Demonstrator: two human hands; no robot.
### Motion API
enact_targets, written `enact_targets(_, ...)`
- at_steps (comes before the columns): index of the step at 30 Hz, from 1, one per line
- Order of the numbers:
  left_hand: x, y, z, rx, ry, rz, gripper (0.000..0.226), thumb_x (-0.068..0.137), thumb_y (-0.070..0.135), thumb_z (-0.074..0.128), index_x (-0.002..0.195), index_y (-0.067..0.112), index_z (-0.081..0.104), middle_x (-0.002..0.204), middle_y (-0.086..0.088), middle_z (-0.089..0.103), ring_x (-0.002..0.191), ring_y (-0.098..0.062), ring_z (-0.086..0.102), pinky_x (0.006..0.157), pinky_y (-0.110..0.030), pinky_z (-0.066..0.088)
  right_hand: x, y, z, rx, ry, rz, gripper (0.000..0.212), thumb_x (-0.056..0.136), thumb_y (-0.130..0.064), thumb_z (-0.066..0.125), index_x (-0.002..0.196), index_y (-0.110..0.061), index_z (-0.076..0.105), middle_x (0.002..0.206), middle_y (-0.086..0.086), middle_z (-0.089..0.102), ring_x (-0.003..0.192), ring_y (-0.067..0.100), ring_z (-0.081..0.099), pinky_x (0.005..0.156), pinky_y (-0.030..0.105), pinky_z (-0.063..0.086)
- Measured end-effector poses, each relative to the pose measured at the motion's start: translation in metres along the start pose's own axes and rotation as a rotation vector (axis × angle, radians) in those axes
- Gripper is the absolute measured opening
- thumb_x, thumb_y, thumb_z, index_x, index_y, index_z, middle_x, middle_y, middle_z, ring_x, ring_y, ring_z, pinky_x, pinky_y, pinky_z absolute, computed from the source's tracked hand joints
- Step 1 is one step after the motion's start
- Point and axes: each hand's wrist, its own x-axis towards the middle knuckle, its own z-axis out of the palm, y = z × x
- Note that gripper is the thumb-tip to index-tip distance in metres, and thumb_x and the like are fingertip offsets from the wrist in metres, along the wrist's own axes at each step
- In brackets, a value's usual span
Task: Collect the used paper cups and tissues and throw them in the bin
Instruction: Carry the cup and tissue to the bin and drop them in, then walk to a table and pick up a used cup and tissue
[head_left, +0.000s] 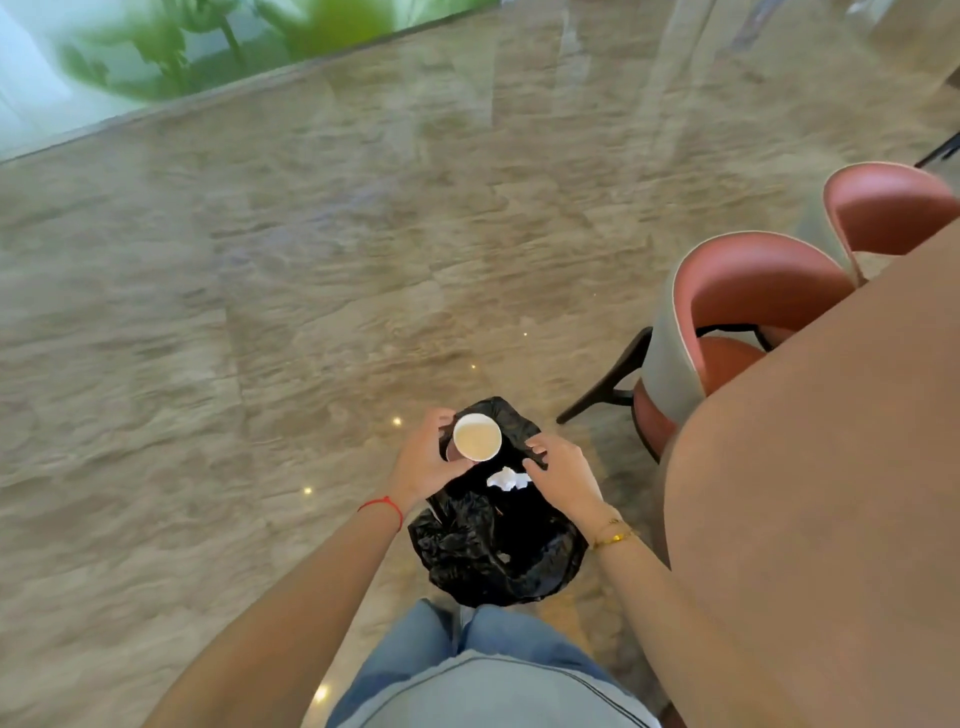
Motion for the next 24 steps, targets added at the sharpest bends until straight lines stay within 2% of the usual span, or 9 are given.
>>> enact_targets(3,0.012,0.0,-0.008,0.029,-0.054,-0.013,0.075,0.078,0.019,0.078,0.141,0.008,0.037,0.143,-0.008,0.045,0.131,-0.023,0.044,0.106,-0.031,0.036,0.007,-0.004,-0.007,0.028,0.047,0.016,0.036,0.092,-0.024,0.059,0.127,-0.015,0.056,0.123,0.003,0.062,0.109,0.017,0.059,0.091,0.031,0.05)
enact_targets(7,0.011,0.002,-0.029,0.063,-0.027,0.052,0.057,0.089,0.023,0.067,0.139,0.015,0.042,0.142,0.0,0.048,0.132,-0.017,0.043,0.104,-0.028,0.038,0.004,-0.012,-0.024,0.044,0.146,-0.042,0.033,0.093,-0.025,0.059,0.125,-0.019,0.057,0.12,-0.003,0.061,0.111,0.011,0.057,0.088,0.019,0.043)
enact_targets(10,0.004,0.006,-0.046,0.118,0.021,0.121,0.047,0.092,0.028,0.062,0.137,0.02,0.047,0.138,0.004,0.053,0.126,-0.014,0.05,0.096,-0.021,0.037,-0.006,-0.023,-0.039,0.044,0.24,-0.125,0.034,0.093,-0.026,0.059,0.126,-0.02,0.057,0.121,-0.005,0.061,0.114,0.008,0.053,0.09,0.017,0.038)
enact_targets(14,-0.011,0.015,-0.063,0.185,0.086,0.211,0.042,0.093,0.031,0.059,0.134,0.026,0.05,0.139,0.008,0.052,0.121,-0.012,0.053,0.098,-0.028,0.043,-0.019,-0.035,-0.051,-0.003,0.332,-0.195,0.033,0.093,-0.025,0.06,0.125,-0.018,0.058,0.122,-0.003,0.062,0.117,0.011,0.052,0.095,0.019,0.038)
enact_targets(16,-0.021,0.016,-0.068,0.196,0.102,0.234,0.042,0.093,0.032,0.059,0.134,0.028,0.05,0.139,0.009,0.051,0.11,-0.013,0.06,0.094,-0.025,0.044,-0.027,-0.036,-0.053,-0.012,0.347,-0.182,0.034,0.093,-0.025,0.06,0.126,-0.018,0.058,0.123,-0.003,0.061,0.119,0.012,0.051,0.097,0.02,0.039)
enact_targets(18,-0.03,0.016,-0.073,0.212,0.116,0.259,0.042,0.092,0.033,0.059,0.133,0.031,0.049,0.139,0.008,0.051,0.085,-0.006,0.064,0.083,-0.021,0.045,-0.038,-0.036,-0.054,-0.008,0.366,-0.171,0.034,0.093,-0.026,0.061,0.126,-0.018,0.057,0.124,-0.004,0.061,0.119,0.011,0.051,0.098,0.024,0.043)
enact_targets(20,-0.037,0.016,-0.079,0.234,0.127,0.271,0.042,0.092,0.035,0.059,0.132,0.032,0.048,0.14,0.005,0.051,0.057,-0.003,0.053,0.071,-0.018,0.044,-0.05,-0.037,-0.053,-0.008,0.385,-0.165,0.034,0.093,-0.025,0.061,0.126,-0.019,0.057,0.124,-0.005,0.061,0.12,0.011,0.051,0.098,0.025,0.044)
enact_targets(22,-0.044,0.017,-0.086,0.261,0.109,0.27,0.043,0.092,0.037,0.057,0.133,0.032,0.047,0.14,0.002,0.051,0.058,-0.012,0.052,0.068,-0.015,0.042,-0.064,-0.038,-0.053,-0.007,0.406,-0.143,0.034,0.093,-0.025,0.06,0.126,-0.02,0.057,0.124,-0.005,0.06,0.12,0.011,0.05,0.099,0.024,0.042)
enact_targets(24,-0.051,0.018,-0.095,0.313,0.104,0.287,0.044,0.09,0.04,0.054,0.133,0.031,0.047,0.134,-0.002,0.057,0.044,-0.007,0.047,0.049,-0.009,0.035,-0.079,-0.04,-0.051,-0.007,0.443,-0.109,0.034,0.093,-0.026,0.06,0.126,-0.02,0.057,0.124,-0.005,0.06,0.119,0.011,0.05,0.098,0.025,0.044)
